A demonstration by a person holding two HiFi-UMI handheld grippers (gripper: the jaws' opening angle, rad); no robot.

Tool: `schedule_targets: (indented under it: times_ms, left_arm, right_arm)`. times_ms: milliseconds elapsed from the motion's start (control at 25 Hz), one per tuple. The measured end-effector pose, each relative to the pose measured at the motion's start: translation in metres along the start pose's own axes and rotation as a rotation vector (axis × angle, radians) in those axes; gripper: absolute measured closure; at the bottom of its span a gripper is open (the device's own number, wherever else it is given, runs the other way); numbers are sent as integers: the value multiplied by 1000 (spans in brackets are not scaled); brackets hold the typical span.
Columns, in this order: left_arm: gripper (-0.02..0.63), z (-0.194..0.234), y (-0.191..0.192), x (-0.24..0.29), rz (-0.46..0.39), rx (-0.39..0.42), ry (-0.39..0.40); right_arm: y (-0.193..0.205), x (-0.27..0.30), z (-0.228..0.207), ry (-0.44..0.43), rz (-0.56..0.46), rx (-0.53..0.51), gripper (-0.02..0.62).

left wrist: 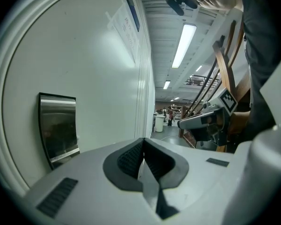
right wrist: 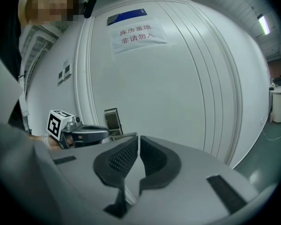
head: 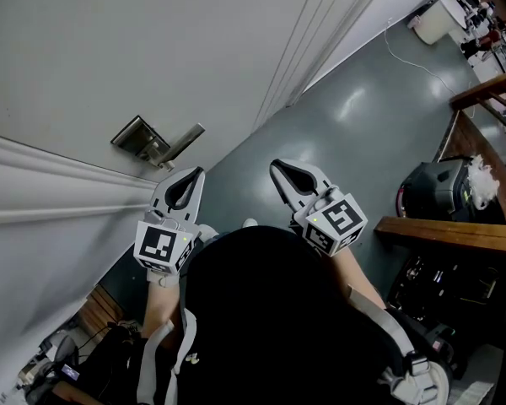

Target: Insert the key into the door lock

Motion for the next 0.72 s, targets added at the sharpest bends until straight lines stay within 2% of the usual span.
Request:
schedule_targets:
  times_ms: [720]
  left_arm:
    - [598, 5, 6, -6, 12, -17, -11]
  right_arm:
    - [4, 9, 5, -10, 7, 24, 569]
Point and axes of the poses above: the fingertips, and each gripper's own axes: x forward along the fingers, z to its left, y out of its underside, the point moved 4 cm from there along -x, backward along the fingers, and after that the axes turned 13 degrees about y, right-handed, at the moved point
